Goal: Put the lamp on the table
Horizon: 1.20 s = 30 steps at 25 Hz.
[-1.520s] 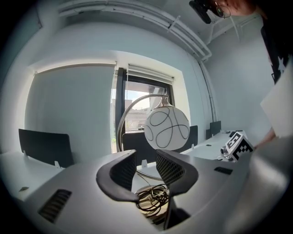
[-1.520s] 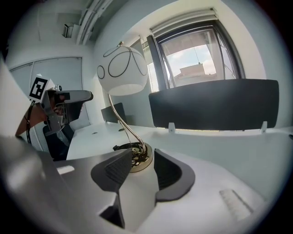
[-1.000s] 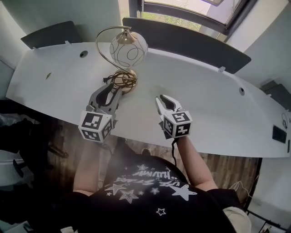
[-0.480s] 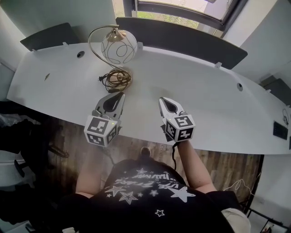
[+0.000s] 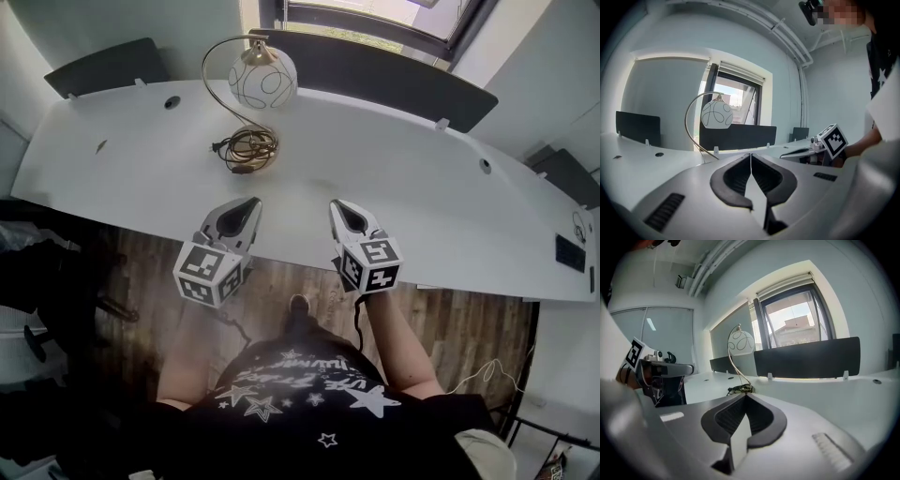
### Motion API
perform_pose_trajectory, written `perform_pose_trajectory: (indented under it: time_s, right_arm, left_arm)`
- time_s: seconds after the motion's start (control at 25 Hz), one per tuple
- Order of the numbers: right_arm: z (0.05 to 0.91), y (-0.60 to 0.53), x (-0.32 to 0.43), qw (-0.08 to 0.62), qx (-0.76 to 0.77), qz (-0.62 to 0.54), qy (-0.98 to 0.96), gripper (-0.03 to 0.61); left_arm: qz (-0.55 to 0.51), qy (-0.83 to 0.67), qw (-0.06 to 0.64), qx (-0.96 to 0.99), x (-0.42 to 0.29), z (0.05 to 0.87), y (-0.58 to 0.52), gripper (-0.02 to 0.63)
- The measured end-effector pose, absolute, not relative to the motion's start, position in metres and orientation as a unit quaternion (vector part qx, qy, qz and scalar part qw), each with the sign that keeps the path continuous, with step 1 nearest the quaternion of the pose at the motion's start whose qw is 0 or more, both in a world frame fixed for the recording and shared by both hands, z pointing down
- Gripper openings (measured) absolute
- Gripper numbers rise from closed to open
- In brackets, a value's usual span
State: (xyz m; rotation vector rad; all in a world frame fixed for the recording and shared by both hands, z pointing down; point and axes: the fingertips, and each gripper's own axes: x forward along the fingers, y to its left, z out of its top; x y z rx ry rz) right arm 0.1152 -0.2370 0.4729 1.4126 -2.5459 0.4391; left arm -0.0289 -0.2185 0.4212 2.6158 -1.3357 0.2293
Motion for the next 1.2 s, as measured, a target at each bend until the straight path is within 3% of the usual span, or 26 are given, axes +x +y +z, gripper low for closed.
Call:
perform_pose_trajectory:
  time_s: [1.2]
  right_arm:
    - [0.462,0.047,0.077,0.103,0.517,0.134,-0.839,0.002]
  left_arm:
    - [0.063,-0.406,0.084,0.908,-0.074,0.413,0.048,0.008]
